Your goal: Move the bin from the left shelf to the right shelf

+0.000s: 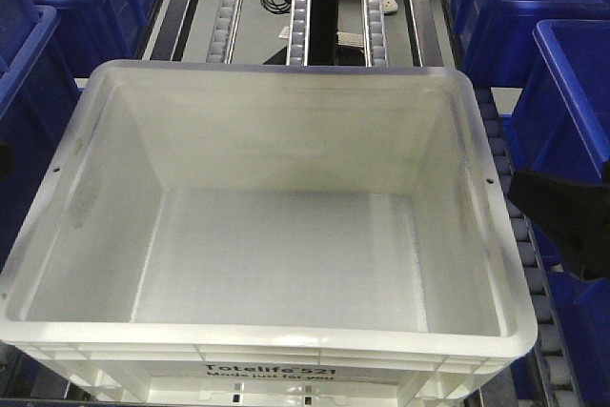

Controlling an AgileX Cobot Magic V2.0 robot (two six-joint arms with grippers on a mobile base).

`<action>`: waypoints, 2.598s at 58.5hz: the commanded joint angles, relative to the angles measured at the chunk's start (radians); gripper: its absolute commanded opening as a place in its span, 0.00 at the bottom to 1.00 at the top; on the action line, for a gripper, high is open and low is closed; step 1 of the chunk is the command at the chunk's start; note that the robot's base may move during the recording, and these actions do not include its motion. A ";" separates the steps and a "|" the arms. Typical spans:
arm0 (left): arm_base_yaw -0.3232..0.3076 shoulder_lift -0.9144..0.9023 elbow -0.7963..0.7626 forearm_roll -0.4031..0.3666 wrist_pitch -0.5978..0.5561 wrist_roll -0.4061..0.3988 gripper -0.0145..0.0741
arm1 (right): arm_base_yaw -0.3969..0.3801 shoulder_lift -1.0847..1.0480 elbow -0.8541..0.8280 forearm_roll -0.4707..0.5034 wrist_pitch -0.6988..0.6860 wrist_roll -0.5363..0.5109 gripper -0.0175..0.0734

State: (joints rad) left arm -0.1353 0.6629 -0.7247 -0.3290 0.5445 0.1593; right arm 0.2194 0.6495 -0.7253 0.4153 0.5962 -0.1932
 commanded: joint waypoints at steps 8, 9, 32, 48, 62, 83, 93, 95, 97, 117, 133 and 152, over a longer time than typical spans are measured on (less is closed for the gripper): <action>-0.006 0.109 -0.094 0.016 -0.032 -0.004 0.64 | -0.001 0.086 -0.079 0.017 -0.019 0.011 0.94; -0.006 0.122 -0.104 0.025 -0.028 -0.004 0.64 | -0.001 0.094 -0.087 0.015 -0.010 0.011 0.94; -0.005 0.368 -0.278 0.069 0.111 -0.016 0.64 | -0.001 0.386 -0.319 -0.007 0.106 0.012 0.91; -0.005 0.457 -0.287 0.069 0.115 -0.016 0.64 | -0.001 0.506 -0.348 -0.009 0.133 0.024 0.90; -0.005 0.509 -0.287 0.069 0.118 -0.039 0.64 | -0.001 0.569 -0.348 -0.013 0.152 0.024 0.89; -0.005 0.570 -0.287 0.060 0.135 -0.039 0.64 | -0.001 0.639 -0.348 -0.013 0.177 0.024 0.87; -0.005 0.578 -0.287 0.060 0.132 -0.039 0.64 | -0.001 0.662 -0.346 -0.013 0.183 0.024 0.86; -0.005 0.582 -0.287 0.060 0.137 -0.039 0.64 | -0.001 0.667 -0.346 -0.013 0.185 0.024 0.86; -0.005 0.587 -0.287 0.060 0.141 -0.039 0.64 | -0.001 0.671 -0.346 -0.013 0.185 0.024 0.86; -0.005 0.596 -0.287 0.060 0.154 -0.039 0.64 | -0.001 0.689 -0.346 -0.013 0.194 0.024 0.84; -0.005 0.596 -0.287 0.060 0.152 -0.039 0.64 | -0.001 0.695 -0.346 -0.013 0.193 0.022 0.84; -0.005 0.596 -0.287 0.061 0.152 -0.039 0.57 | -0.001 0.695 -0.346 -0.012 0.194 0.022 0.76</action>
State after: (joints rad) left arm -0.1353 1.2770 -0.9820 -0.2482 0.7301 0.1287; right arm 0.2194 1.3696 -1.0406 0.3883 0.8218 -0.1710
